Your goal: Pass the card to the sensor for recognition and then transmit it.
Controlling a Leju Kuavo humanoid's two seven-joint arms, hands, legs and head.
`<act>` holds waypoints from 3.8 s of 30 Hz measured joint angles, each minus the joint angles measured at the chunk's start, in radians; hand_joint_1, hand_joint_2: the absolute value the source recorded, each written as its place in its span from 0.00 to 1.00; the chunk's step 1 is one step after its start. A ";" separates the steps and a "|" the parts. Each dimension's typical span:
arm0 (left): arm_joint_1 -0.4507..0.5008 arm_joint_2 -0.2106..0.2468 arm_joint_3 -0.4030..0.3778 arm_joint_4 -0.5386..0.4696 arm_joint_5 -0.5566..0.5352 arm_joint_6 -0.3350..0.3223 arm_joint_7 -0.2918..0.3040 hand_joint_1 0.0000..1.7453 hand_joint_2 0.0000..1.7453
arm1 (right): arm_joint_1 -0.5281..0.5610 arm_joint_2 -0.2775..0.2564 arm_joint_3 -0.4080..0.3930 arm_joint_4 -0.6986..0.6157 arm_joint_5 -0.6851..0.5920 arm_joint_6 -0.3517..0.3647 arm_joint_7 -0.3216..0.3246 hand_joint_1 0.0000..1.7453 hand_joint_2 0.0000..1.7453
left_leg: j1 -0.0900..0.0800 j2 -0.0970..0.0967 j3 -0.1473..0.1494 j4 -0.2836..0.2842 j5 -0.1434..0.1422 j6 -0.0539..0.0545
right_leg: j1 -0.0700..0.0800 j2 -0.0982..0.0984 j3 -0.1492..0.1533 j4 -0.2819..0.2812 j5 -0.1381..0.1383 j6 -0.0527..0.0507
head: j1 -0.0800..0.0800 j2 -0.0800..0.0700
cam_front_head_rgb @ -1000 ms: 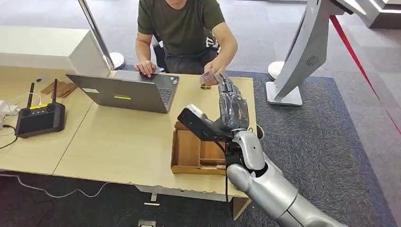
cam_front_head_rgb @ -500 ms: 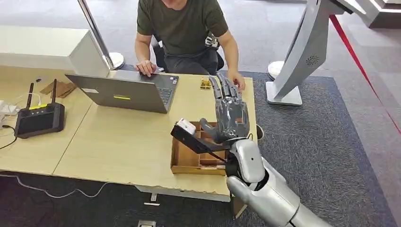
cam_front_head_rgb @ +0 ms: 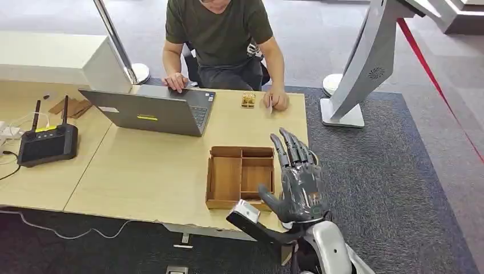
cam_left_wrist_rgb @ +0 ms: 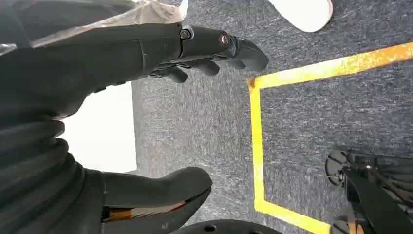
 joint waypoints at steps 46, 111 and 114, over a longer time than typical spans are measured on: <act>0.001 0.001 0.061 0.002 0.043 0.035 0.026 0.00 1.00 | 0.080 0.144 0.089 0.392 0.052 0.095 -0.076 0.00 1.00 | 0.001 0.001 0.001 -0.001 0.001 0.000 | 0.001 0.001 0.001 0.001 0.000 0.000 | 0.000 0.000; -0.004 0.000 0.059 0.002 0.011 0.021 0.041 0.00 1.00 | 0.010 0.236 0.044 0.562 0.131 0.041 -0.064 0.00 1.00 | 0.001 0.001 0.001 -0.001 0.001 -0.001 | 0.001 0.001 0.001 0.001 0.000 0.000 | 0.000 0.000; -0.004 0.000 0.059 0.002 0.014 0.027 0.041 0.00 1.00 | 0.004 0.244 0.046 0.580 0.131 0.041 -0.066 0.00 1.00 | 0.001 0.001 0.001 -0.001 0.001 -0.001 | 0.001 0.001 0.001 0.001 0.000 0.000 | 0.000 0.000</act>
